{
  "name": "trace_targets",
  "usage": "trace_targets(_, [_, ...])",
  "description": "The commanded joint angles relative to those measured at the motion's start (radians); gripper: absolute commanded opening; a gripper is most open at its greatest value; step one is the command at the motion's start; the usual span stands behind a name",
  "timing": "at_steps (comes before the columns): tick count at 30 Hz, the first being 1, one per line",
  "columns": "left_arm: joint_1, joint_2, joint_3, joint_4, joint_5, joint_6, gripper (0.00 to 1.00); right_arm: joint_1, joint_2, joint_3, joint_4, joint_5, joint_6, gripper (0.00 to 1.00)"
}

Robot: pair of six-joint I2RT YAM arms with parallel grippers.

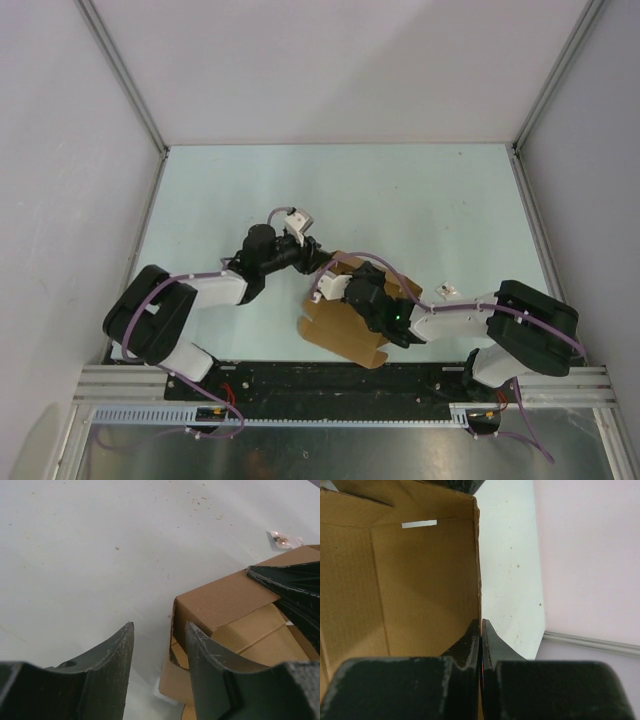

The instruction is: Fold the paper box

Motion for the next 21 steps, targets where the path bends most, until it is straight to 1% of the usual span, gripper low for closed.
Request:
trace_targets(1, [-0.004, -0.065, -0.036, -0.03, -0.076, -0.036, 0.5, 0.007, -0.024, -0.022, 0.059, 0.011, 0.043, 0.0])
trace_targets(9, [0.056, -0.187, -0.075, -0.031, -0.135, -0.117, 0.52, 0.013, -0.03, -0.039, 0.074, 0.025, 0.041, 0.0])
trace_targets(13, [0.123, -0.227, -0.109, -0.043, -0.146, -0.153, 0.52, 0.02, -0.015, -0.039, 0.1, 0.045, 0.023, 0.0])
trace_targets(16, [0.145, -0.187, -0.114, -0.048, -0.082, -0.15, 0.52, 0.026, -0.007, -0.039, 0.119, 0.057, 0.017, 0.0])
trace_targets(19, [0.139, -0.126, -0.105, -0.046, 0.013, -0.14, 0.51, 0.03, 0.001, -0.039, 0.136, 0.069, 0.011, 0.0])
trace_targets(21, [0.127, -0.112, -0.111, -0.043, 0.015, -0.122, 0.5, 0.031, 0.005, -0.039, 0.143, 0.078, 0.008, 0.0])
